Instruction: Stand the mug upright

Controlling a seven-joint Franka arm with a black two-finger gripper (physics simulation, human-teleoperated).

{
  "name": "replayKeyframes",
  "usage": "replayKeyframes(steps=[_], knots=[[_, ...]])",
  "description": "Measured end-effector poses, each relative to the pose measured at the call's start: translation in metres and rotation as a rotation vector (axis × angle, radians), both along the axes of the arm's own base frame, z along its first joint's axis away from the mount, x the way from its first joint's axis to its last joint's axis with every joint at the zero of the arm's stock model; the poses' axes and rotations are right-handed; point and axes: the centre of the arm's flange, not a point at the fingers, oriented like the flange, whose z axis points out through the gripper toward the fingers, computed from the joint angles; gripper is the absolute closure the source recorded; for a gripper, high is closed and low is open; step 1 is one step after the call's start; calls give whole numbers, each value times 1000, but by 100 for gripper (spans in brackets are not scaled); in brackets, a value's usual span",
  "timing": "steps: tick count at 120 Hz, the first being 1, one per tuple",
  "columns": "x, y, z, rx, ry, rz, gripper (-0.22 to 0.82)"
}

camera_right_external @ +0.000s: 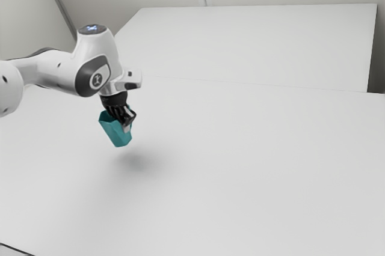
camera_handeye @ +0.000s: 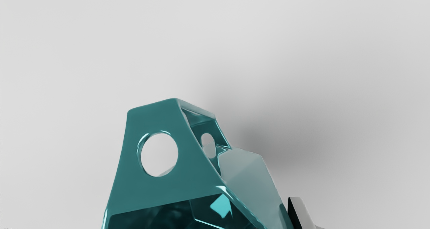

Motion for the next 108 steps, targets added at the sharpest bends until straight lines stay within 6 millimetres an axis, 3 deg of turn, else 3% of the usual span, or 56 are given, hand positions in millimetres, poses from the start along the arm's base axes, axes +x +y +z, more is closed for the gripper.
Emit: replayKeyframes(steps=[108], knots=[[19,-10,-66,54,-23,150,77]])
